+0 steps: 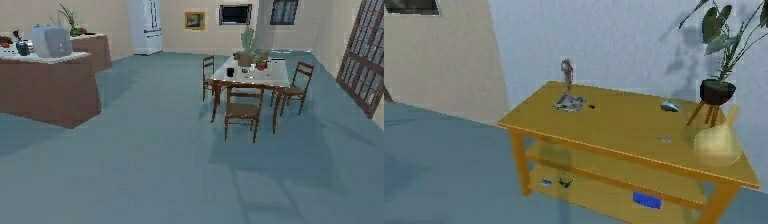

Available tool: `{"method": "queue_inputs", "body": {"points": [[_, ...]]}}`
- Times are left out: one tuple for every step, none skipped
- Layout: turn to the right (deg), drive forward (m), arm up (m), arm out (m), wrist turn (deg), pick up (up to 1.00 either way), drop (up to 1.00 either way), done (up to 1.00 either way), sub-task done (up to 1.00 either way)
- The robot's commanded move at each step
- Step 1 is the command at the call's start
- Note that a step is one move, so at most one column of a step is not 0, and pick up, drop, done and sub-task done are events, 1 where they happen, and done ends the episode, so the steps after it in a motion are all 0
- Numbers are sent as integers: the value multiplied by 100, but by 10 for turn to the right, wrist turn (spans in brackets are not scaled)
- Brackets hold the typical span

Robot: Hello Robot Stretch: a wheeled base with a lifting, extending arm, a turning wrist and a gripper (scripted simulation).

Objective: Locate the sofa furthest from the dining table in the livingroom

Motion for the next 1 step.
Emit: {"method": "queue_inputs", "body": {"points": [[-330, 0, 0, 0, 0, 0, 0, 0, 0]]}}
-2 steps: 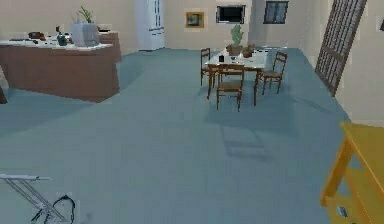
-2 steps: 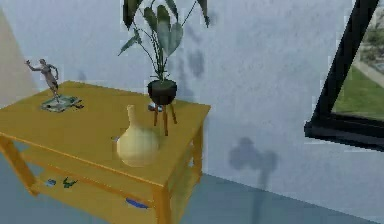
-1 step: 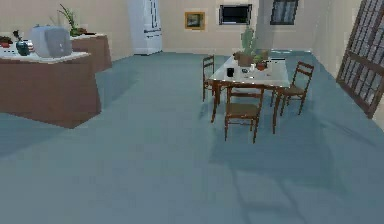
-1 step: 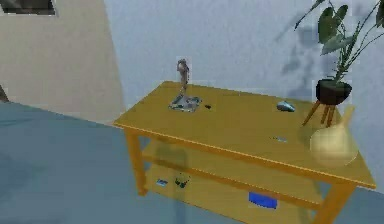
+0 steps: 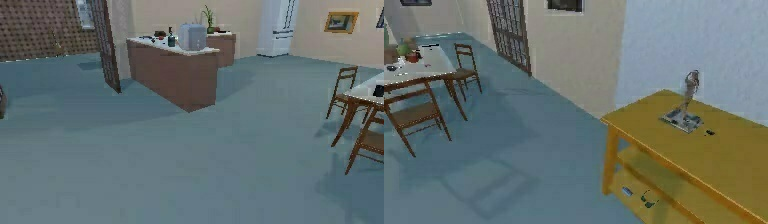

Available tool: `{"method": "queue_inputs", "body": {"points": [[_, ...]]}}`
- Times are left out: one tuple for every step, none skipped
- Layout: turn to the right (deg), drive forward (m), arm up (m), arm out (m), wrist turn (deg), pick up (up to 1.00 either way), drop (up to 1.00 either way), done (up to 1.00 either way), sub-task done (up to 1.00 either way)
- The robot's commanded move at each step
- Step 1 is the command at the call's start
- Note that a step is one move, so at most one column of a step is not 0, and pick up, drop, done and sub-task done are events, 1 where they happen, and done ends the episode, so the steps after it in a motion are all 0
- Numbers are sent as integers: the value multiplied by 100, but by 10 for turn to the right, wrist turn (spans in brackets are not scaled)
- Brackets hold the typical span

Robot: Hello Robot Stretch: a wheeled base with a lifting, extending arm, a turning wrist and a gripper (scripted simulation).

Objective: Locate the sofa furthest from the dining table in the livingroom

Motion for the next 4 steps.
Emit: {"method": "queue_inputs", "body": {"points": [[0, 85, 0, 0, 0, 0, 0, 0, 0], [-450, 0, 0, 0, 0, 0, 0, 0, 0], [-120, 0, 0, 0, 0, 0, 0, 0, 0], [0, 90, 0, 0, 0, 0, 0, 0, 0]]}}
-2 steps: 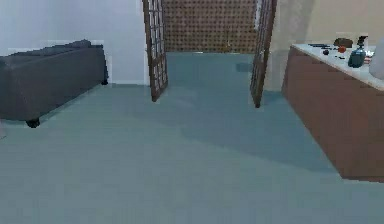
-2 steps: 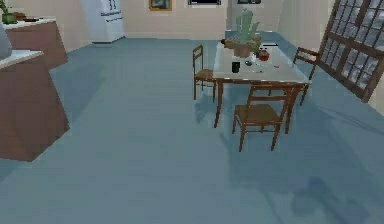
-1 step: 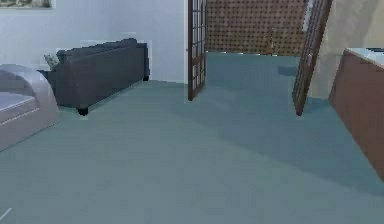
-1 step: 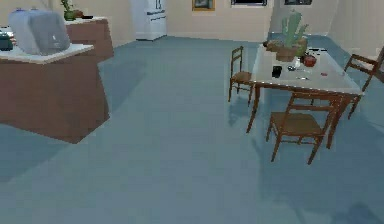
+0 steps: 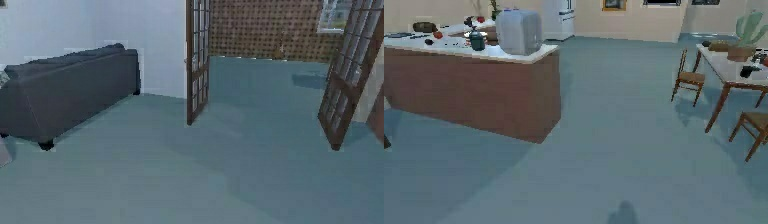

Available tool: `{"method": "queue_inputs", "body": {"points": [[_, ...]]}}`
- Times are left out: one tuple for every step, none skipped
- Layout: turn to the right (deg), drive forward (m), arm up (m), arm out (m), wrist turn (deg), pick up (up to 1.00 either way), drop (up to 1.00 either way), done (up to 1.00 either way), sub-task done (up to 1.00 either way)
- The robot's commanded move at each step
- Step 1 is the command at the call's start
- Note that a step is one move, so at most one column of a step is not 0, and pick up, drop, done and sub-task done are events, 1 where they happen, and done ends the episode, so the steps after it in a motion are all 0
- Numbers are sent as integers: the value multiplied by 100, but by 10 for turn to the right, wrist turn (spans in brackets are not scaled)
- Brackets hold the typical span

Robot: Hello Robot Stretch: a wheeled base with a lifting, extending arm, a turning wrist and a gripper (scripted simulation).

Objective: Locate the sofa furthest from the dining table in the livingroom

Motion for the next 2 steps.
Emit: {"method": "queue_inputs", "body": {"points": [[-450, 0, 0, 0, 0, 0, 0, 0, 0], [0, 40, 0, 0, 0, 0, 0, 0, 0]]}}
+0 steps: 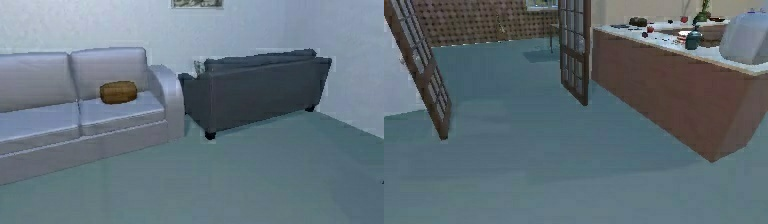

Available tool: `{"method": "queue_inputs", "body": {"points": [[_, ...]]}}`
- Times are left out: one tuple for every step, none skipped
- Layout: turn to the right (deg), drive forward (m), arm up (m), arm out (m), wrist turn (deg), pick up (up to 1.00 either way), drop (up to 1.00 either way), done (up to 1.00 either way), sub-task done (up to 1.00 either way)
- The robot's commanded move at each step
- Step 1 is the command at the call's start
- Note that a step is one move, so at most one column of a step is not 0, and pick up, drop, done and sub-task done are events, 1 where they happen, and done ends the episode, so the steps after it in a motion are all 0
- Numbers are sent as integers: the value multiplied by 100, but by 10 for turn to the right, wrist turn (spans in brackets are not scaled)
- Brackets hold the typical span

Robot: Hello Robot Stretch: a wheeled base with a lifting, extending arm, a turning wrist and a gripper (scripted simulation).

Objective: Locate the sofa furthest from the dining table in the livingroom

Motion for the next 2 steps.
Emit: {"method": "queue_inputs", "body": {"points": [[-30, 0, 0, 0, 0, 0, 0, 0, 0], [0, 100, 0, 0, 0, 0, 0, 0, 0]]}}
